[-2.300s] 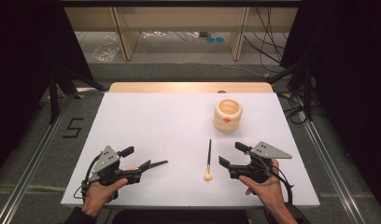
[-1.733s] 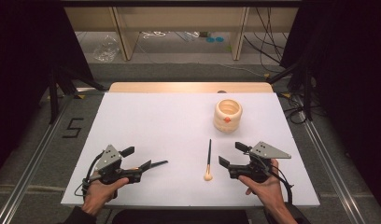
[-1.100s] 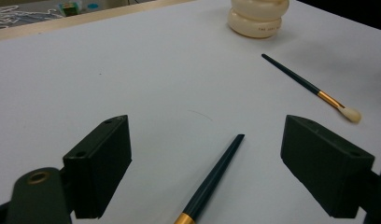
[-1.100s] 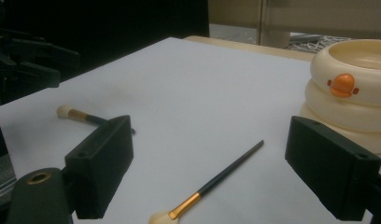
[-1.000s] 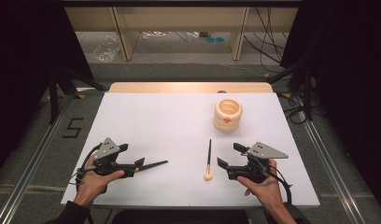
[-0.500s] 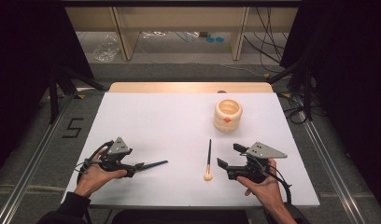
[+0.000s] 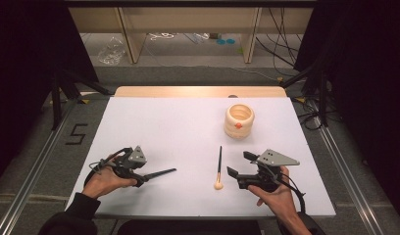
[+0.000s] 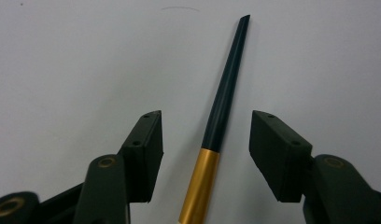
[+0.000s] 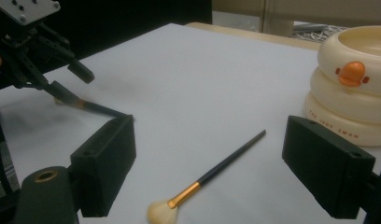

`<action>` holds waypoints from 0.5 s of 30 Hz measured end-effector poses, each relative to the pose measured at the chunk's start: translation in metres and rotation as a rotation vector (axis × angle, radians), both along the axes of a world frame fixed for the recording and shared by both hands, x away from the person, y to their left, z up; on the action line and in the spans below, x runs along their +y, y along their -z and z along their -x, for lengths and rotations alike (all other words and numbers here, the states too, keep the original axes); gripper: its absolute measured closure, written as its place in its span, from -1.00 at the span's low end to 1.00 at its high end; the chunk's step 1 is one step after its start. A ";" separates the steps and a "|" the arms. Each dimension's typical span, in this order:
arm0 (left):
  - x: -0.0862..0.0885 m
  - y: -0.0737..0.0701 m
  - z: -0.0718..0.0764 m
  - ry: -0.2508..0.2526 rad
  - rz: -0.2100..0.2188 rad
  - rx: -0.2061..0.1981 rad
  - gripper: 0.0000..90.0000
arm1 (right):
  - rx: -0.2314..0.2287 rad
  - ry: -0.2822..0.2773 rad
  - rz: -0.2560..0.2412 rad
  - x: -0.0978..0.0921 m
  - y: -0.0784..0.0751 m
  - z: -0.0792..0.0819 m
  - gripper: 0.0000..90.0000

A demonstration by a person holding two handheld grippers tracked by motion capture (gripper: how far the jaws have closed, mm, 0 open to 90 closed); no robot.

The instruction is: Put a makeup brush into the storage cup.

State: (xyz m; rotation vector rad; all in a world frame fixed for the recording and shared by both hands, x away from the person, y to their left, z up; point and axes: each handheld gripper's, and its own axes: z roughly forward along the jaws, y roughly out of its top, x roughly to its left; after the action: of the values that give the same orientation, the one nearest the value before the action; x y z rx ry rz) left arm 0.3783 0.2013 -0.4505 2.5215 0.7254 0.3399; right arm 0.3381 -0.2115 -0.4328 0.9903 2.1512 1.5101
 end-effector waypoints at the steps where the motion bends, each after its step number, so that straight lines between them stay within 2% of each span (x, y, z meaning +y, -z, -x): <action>1: 0.000 0.001 -0.002 0.008 -0.016 0.020 0.03 | 0.001 -0.001 0.001 0.000 0.000 0.000 -0.59; 5: 0.001 0.001 -0.008 0.036 -0.053 0.063 0.12 | -0.006 -0.011 -0.005 0.001 0.000 0.000 -0.59; 6: 0.001 0.001 -0.008 0.036 -0.053 0.063 0.14 | -0.006 -0.011 -0.005 0.001 0.000 0.000 -0.59; 7: 0.002 0.000 -0.012 0.049 -0.084 0.084 0.16 | 0.001 -0.011 0.005 0.001 -0.001 0.001 -0.59; 8: 0.002 0.000 -0.013 0.065 -0.101 0.081 0.20 | -0.002 -0.018 0.007 0.001 -0.001 0.001 -0.58; 9: 0.002 0.000 -0.013 0.065 -0.101 0.081 0.23 | -0.002 -0.018 0.007 0.001 -0.001 0.001 -0.58; 10: 0.000 0.002 -0.012 0.041 -0.097 0.094 0.25 | -0.006 -0.025 0.006 0.002 -0.001 0.000 -0.58; 15: -0.002 0.002 -0.014 0.057 -0.139 0.090 0.35 | 0.006 -0.028 0.013 0.002 -0.001 0.001 -0.58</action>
State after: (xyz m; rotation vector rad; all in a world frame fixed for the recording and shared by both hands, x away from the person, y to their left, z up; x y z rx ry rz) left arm 0.3926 0.1996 -0.4525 2.6982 0.6837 0.2670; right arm 0.3369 -0.2096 -0.4314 0.9652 2.1849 1.5057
